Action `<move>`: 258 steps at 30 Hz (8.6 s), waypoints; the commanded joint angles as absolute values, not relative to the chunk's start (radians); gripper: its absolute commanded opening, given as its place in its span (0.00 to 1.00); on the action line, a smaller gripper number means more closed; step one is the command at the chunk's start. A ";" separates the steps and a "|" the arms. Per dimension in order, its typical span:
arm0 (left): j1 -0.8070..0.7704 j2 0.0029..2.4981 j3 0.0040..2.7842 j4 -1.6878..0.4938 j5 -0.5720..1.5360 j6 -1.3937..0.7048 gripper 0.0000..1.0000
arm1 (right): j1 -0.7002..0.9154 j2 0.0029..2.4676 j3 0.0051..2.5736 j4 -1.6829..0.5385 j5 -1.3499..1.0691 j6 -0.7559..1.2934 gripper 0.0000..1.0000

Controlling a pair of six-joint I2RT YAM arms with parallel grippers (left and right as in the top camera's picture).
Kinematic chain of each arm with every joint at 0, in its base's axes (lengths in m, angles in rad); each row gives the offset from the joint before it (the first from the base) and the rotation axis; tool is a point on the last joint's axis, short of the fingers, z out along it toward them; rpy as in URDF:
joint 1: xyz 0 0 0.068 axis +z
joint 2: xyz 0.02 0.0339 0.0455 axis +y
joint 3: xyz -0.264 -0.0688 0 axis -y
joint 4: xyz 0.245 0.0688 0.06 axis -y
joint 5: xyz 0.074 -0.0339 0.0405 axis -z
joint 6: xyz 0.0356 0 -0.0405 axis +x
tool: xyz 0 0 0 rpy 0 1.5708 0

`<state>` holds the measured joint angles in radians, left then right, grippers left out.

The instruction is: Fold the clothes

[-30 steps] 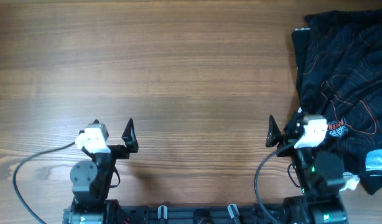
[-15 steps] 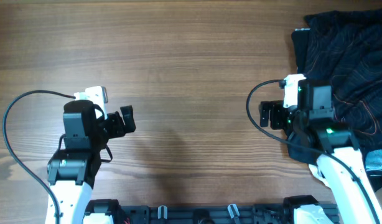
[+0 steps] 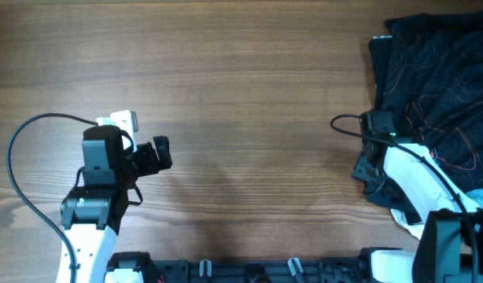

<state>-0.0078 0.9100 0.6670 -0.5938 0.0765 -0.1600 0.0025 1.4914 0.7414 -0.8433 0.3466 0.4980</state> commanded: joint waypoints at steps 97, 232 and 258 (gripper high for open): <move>-0.065 1.528 0.678 -0.601 0.235 -0.534 1.00 | 0.186 1.305 1.122 -0.963 -0.104 0.265 1.00; 0.199 1.185 1.658 -1.158 0.077 -0.290 0.04 | -0.076 1.275 1.707 -1.221 -0.101 0.287 0.05; 0.103 1.725 1.852 -0.634 0.100 -0.214 0.04 | -0.076 1.711 1.845 -0.660 -0.136 0.273 0.04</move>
